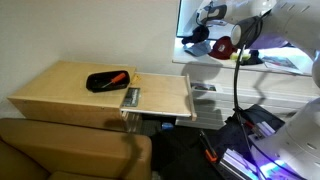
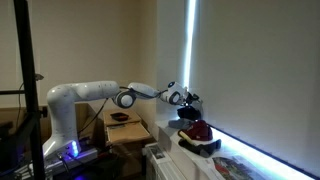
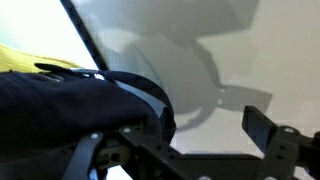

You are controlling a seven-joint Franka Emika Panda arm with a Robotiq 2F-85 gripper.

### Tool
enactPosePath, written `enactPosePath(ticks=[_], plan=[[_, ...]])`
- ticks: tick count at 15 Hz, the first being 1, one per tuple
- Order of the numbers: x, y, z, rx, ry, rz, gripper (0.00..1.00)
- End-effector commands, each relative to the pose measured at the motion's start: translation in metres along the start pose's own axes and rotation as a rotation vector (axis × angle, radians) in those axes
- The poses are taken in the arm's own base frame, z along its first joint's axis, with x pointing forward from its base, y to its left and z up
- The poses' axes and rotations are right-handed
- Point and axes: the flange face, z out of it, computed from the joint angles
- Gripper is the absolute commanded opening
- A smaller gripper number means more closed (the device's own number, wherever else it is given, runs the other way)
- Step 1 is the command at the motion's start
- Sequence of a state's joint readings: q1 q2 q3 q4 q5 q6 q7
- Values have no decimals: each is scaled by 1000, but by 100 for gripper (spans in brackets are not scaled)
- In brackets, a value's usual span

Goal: Place the screwdriver in the black bowl, move the sticky notes to the windowsill, then unstack the caps

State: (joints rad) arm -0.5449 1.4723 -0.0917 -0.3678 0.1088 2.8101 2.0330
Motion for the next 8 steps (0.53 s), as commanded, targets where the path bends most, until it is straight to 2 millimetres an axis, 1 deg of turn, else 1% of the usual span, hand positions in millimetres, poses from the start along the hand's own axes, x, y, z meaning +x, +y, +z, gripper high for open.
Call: enactPosePath(ticks=[1, 3, 5, 7, 8], plan=[[13, -7, -6, 100, -126, 62, 100], [21, -7, -11, 197, -178, 111, 100], [23, -2, -17, 287, -226, 175, 100], [10, 4, -28, 382, -266, 233, 100], [7, 7, -34, 430, -285, 274, 100]])
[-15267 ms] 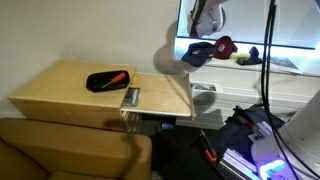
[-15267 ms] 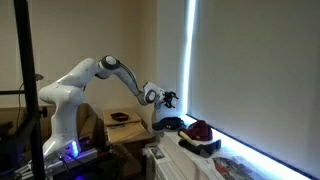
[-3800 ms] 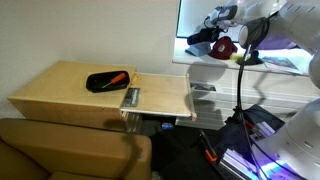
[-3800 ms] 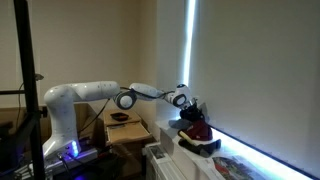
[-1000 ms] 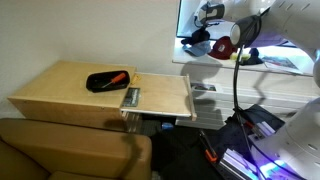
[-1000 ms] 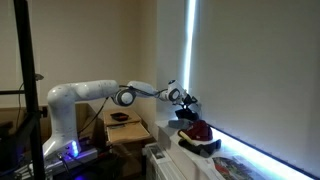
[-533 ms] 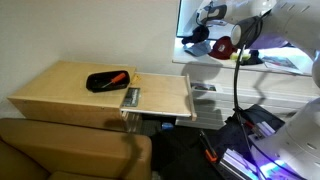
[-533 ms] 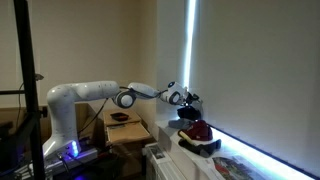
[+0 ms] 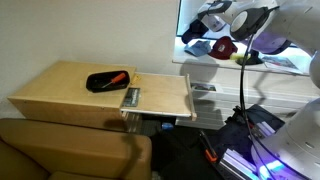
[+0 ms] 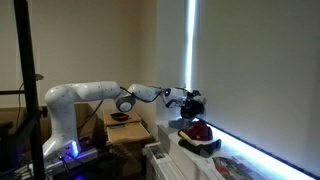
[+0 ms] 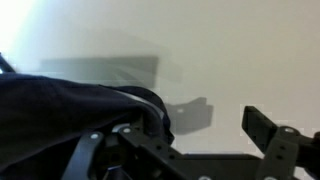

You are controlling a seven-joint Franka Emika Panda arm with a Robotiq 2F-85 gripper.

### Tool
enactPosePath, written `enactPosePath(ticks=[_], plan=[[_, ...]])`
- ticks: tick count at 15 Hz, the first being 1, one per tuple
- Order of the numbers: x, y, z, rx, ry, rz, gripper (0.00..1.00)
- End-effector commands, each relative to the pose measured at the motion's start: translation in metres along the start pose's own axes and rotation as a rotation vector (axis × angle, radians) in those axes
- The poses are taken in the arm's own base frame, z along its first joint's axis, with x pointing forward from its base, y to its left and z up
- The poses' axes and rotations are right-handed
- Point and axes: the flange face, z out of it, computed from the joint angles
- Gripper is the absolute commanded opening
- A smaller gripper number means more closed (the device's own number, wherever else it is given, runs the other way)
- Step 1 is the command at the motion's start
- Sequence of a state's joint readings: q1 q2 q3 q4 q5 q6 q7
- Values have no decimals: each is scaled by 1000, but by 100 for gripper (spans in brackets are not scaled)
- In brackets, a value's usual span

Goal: Place the screwdriver in the black bowl, move the sticky notes to the windowsill, then unstack the caps

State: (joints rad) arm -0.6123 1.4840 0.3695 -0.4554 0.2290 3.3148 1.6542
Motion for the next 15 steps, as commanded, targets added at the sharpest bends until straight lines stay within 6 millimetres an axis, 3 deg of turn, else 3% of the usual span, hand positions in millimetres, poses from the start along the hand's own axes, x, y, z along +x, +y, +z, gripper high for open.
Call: enactPosePath(ticks=[1, 2, 3, 5, 6, 7, 10, 12, 15], plan=[[-13, 14, -17, 161, -54, 125, 100], [-26, -31, -21, 181, -65, 160, 100], [-29, -32, -24, 207, -72, 193, 100], [-32, -58, -33, 259, -76, 268, 100], [-31, -74, -39, 290, -77, 304, 100], [-9, -99, -39, 305, -61, 333, 100], [-3, -152, -56, 395, -79, 405, 100], [0, -141, -52, 375, -69, 372, 100], [8, -155, -55, 395, -69, 380, 100]])
